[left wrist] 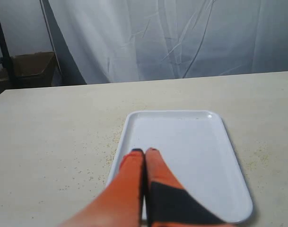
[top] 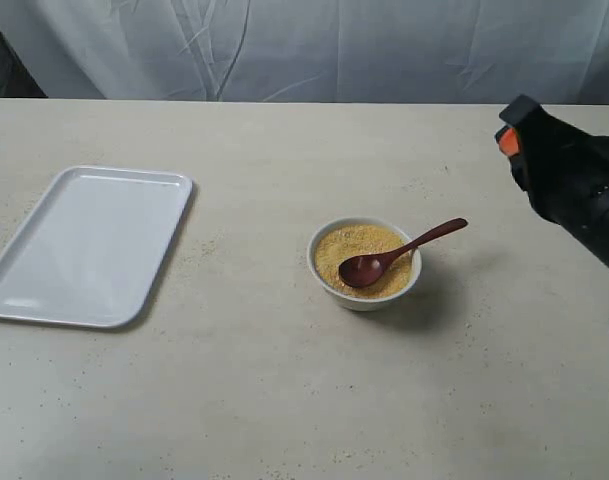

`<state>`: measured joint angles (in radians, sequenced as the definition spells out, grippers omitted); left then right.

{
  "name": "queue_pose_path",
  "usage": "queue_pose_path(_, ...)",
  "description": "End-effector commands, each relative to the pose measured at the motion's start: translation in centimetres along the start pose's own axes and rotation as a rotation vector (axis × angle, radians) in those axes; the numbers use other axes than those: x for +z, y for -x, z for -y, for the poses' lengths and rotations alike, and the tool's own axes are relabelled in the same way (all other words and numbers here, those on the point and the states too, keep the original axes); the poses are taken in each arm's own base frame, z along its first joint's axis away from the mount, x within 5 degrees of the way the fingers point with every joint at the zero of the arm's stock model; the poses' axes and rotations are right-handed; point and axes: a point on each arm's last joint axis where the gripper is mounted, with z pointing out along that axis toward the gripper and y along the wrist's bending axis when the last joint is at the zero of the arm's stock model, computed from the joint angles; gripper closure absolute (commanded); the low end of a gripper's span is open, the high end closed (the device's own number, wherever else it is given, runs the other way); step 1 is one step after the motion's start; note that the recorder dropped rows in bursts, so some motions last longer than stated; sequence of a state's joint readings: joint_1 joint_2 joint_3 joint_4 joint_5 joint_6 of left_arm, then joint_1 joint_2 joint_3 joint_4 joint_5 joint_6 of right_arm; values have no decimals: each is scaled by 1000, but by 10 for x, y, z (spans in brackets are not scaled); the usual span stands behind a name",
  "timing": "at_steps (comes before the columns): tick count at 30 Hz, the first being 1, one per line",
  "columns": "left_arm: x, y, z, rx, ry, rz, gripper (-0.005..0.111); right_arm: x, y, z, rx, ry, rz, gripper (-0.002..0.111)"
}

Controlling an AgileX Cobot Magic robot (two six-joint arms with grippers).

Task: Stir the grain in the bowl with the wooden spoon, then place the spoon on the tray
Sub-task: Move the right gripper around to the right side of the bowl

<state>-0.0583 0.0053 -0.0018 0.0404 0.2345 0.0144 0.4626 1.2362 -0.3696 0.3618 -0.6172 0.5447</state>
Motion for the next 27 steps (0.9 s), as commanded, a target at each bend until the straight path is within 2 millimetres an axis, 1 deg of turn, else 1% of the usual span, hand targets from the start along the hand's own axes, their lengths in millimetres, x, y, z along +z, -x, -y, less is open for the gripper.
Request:
queue_pose_path(1, 0, 0, 0, 0, -3, 11, 107, 3, -1, 0, -14, 14, 10, 109)
queue_pose_path(5, 0, 0, 0, 0, -3, 11, 107, 7, -1, 1, -19, -11, -11, 109)
queue_pose_path(10, 0, 0, 0, 0, -3, 11, 107, 16, 19, 9, -28, -93, 0, 109)
queue_pose_path(13, 0, 0, 0, 0, -3, 11, 107, 17, 24, 16, -42, -138, -21, 109)
queue_pose_path(16, 0, 0, 0, 0, -3, 11, 107, 16, 24, 27, -41, -206, -72, 109)
queue_pose_path(18, 0, 0, 0, 0, -3, 11, 107, 15, 29, 36, -49, -253, -75, 109)
queue_pose_path(19, 0, 0, 0, 0, -3, 11, 107, 14, 37, 46, -69, -302, -79, 109)
queue_pose_path(20, 0, 0, 0, 0, -3, 11, 107, 13, 41, 50, -87, -323, -93, 109)
queue_pose_path(21, 0, 0, 0, 0, -3, 11, 107, 12, 48, 59, -159, -375, -144, 109)
queue_pose_path(22, 0, 0, 0, 0, -3, 11, 107, 10, 51, 63, -180, -400, -165, 109)
queue_pose_path(23, 0, 0, 0, 0, -3, 11, 107, 8, 55, 70, -153, -447, -171, 109)
queue_pose_path(24, 0, 0, 0, 0, -3, 11, 107, 7, 55, 72, -112, -455, -156, 109)
queue_pose_path(25, 0, 0, 0, 0, -3, 9, 107, 5, 49, 74, 1, -455, -116, 109)
queue_pose_path(26, 0, 0, 0, 0, -3, 9, 107, 3, 42, 75, 41, -448, -104, 109)
queue_pose_path(27, 0, 0, 0, 0, -3, 9, 107, -1, 27, 74, 53, -388, -79, 109)
